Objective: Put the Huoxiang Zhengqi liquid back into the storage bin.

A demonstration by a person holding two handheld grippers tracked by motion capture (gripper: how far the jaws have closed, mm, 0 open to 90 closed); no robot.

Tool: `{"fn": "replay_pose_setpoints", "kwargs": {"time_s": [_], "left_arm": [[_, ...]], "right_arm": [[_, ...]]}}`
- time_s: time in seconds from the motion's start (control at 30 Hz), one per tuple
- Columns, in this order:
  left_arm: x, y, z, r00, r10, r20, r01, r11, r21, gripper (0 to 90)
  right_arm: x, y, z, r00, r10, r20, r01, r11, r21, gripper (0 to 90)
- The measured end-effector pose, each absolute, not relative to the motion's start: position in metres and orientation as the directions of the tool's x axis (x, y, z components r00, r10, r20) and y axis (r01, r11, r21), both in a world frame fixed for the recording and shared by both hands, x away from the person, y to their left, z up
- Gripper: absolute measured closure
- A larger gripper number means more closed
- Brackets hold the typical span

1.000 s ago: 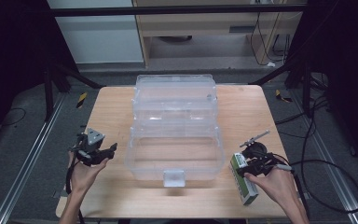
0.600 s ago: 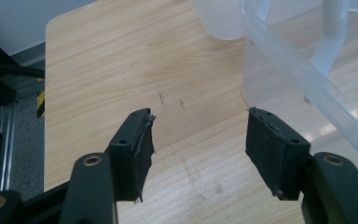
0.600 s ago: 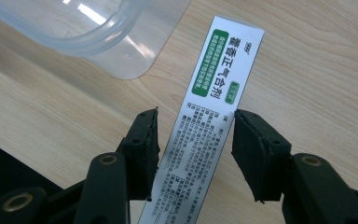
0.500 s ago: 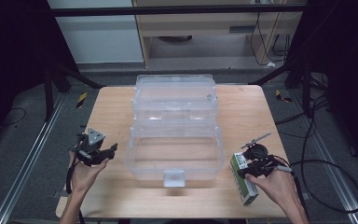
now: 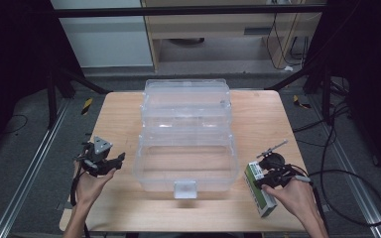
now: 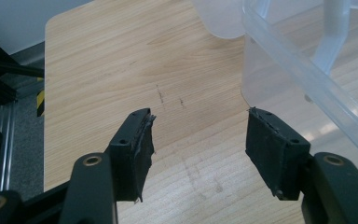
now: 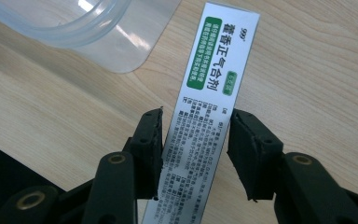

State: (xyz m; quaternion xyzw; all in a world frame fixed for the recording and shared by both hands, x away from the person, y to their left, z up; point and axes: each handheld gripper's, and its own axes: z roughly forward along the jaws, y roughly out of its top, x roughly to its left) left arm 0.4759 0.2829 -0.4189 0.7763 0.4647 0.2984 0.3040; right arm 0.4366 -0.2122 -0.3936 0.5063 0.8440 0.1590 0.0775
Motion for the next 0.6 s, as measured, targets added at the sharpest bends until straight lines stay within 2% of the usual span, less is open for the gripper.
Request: {"fn": "replay_pose_setpoints", "kwargs": {"time_s": [0.2, 0.6], "left_arm": [[0.4759, 0.2828, -0.419, 0.39, 0.903, 0.181, 0.54, -0.384, 0.749, 40.8], [0.4762, 0.2826, -0.4197, 0.394, 0.901, 0.182, 0.542, -0.387, 0.746, 40.7]], "right_arm": [[0.4375, -0.2127, -0.3929, -0.485, 0.874, 0.012, 0.823, 0.452, 0.343, 59.4], [0.4397, -0.2129, -0.3933, -0.486, 0.874, 0.02, 0.829, 0.454, 0.327, 59.3]]}}
